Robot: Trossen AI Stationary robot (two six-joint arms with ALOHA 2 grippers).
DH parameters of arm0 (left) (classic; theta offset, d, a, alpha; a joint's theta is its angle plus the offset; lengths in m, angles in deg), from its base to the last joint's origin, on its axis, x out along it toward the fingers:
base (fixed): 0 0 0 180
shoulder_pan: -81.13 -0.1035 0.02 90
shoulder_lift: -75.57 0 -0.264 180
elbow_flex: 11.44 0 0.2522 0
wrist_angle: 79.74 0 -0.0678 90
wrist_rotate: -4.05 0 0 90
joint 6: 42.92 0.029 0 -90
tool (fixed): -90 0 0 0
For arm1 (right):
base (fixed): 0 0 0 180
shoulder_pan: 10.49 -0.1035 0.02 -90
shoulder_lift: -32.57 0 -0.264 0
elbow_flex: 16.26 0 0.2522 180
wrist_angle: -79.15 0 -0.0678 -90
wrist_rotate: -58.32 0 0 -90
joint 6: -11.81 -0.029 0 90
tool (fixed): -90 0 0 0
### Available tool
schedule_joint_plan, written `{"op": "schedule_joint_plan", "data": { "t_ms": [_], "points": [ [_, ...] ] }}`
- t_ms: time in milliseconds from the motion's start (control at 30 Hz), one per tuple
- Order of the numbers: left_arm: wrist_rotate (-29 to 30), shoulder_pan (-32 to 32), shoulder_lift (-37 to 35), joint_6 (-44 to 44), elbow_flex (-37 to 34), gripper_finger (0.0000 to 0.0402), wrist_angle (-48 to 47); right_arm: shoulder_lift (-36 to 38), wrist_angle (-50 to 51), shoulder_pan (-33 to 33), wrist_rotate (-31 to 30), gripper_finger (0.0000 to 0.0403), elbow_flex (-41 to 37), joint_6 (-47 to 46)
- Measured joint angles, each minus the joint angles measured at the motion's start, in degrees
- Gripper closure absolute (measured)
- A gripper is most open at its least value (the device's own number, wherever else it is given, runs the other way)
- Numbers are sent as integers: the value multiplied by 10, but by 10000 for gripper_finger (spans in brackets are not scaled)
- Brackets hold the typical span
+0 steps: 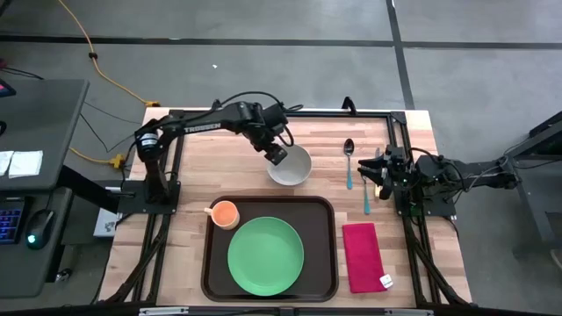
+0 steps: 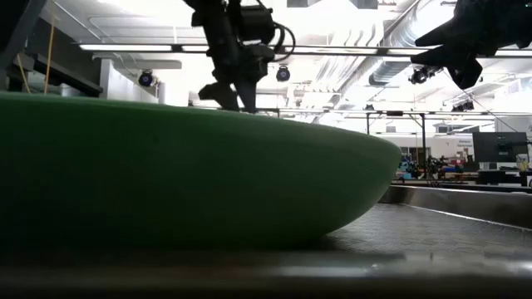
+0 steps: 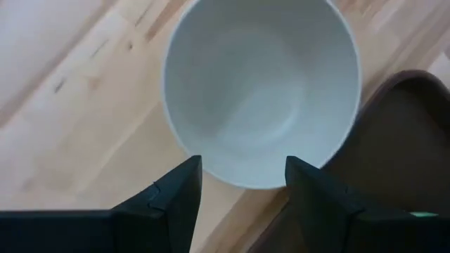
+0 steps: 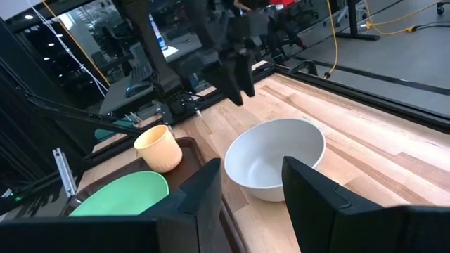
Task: Set up tray
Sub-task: Stack the white bowl on top of the green plate on the brown tray
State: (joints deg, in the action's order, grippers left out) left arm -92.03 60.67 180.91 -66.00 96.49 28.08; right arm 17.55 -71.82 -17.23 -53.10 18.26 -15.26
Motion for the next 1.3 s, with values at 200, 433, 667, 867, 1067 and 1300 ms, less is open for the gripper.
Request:
{"op": "schedule_joint_plan", "data": {
  "t_ms": [200,433,667,867,1067,1300],
  "points": [
    [-14,-14,28,-19,0,169,-3,0,0,0,1,274,0,0],
    [1,-21,36,-27,0,167,-5,0,0,0,0,274,0,0],
    [7,-33,40,-27,-1,168,-21,0,0,0,-1,274,0,0],
    [6,-31,60,-27,0,169,-18,0,0,0,-1,274,0,0],
    [-3,-32,89,-27,-2,168,-21,0,-1,0,2,274,0,-1],
    [-9,-32,105,-24,-1,167,-1,0,-1,0,2,274,0,-1]
  ]
}}
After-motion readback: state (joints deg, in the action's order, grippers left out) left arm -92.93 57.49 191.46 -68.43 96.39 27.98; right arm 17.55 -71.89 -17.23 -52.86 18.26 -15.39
